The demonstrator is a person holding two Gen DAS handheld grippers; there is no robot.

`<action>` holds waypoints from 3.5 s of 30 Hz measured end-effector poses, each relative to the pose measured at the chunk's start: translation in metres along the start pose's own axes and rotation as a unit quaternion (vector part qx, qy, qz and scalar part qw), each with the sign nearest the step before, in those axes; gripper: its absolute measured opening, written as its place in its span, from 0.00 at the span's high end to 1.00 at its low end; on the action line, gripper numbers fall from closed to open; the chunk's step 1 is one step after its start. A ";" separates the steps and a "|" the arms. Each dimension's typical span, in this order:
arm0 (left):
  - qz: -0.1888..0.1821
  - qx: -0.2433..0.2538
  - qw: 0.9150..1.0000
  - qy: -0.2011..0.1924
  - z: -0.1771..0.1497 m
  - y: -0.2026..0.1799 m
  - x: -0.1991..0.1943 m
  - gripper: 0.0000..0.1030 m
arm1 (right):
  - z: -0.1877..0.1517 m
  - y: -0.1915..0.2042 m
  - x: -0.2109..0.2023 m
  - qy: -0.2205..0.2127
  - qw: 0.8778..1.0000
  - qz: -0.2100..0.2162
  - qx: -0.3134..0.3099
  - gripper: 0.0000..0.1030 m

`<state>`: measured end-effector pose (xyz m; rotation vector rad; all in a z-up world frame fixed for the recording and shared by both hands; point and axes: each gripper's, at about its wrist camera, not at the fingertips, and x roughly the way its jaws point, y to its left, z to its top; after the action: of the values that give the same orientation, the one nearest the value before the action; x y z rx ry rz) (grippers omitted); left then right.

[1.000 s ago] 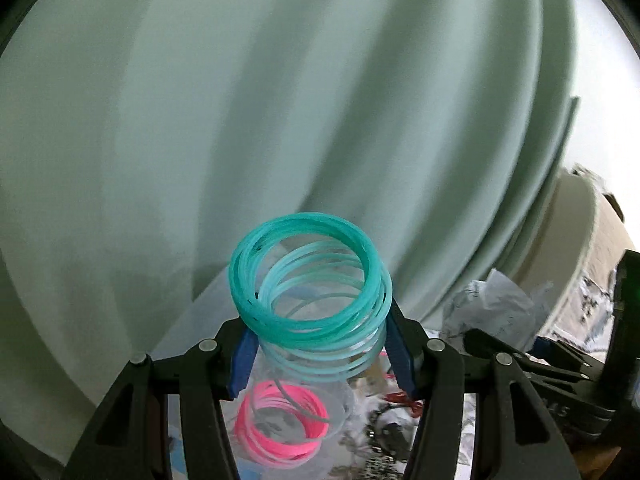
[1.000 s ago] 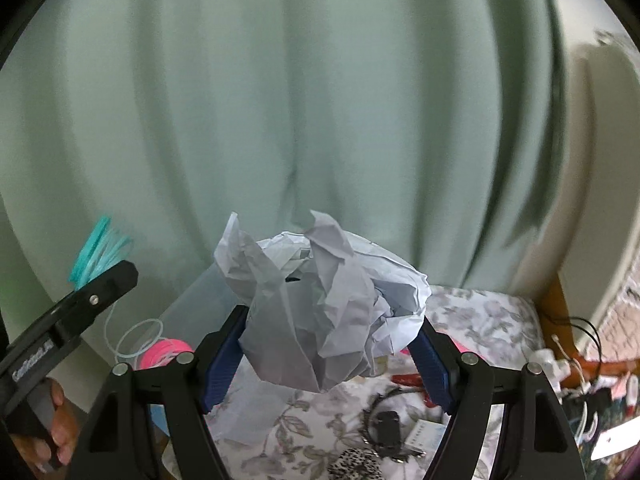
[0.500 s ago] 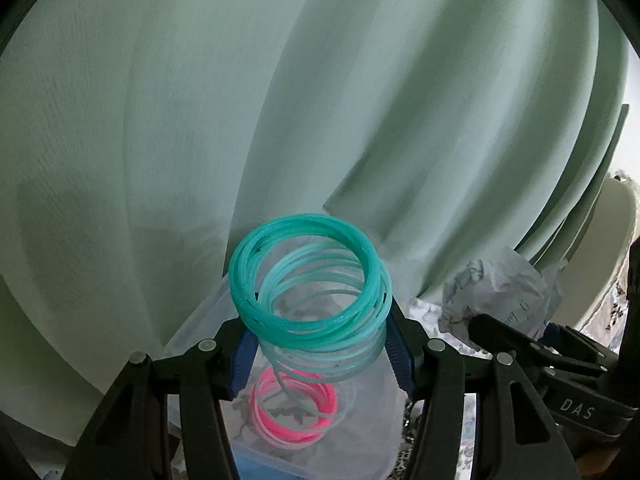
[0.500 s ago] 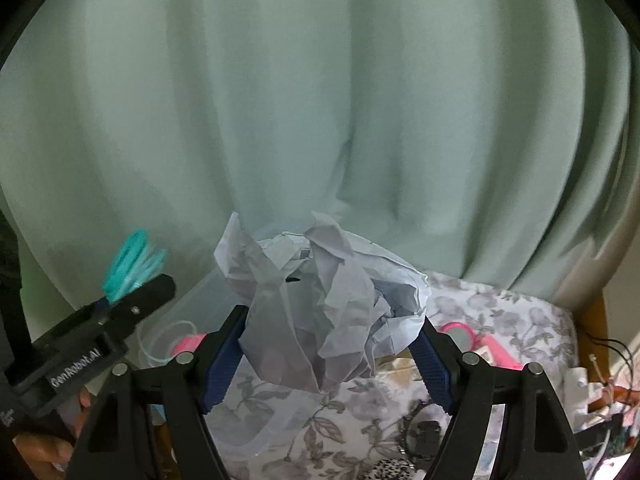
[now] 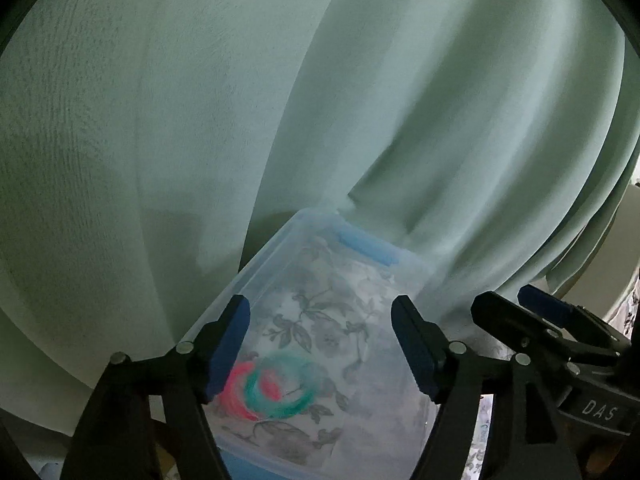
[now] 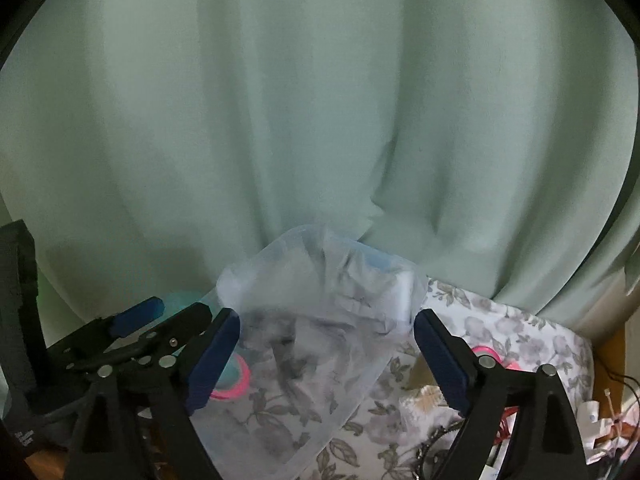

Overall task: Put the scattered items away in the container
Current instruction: 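Carry bangles and paper to the clear box and open both grippers, then move both tools back over the remaining items, then grasp the leopard scrunchie with the left gripper while the right grasps the white box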

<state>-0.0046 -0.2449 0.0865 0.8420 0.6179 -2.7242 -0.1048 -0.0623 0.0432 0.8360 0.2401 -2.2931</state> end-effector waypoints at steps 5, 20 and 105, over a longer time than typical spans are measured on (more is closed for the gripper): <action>-0.005 0.003 1.000 0.003 -0.026 0.000 -0.006 0.26 | 0.014 0.026 -0.030 0.000 1.000 -0.006 0.007 0.11; -0.009 0.025 1.000 -0.002 -0.036 -0.027 -0.021 0.26 | 0.007 0.004 -0.064 -0.013 0.998 -0.031 0.047 0.11; -0.042 0.199 0.930 0.306 -0.269 -0.162 0.130 0.28 | -0.242 -0.209 -0.023 0.142 0.916 -0.048 0.372 0.22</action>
<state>-0.0332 0.0097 -0.1367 1.8388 0.1854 -2.6788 -0.1066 0.1998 -0.1415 1.5656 -0.5204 -2.3503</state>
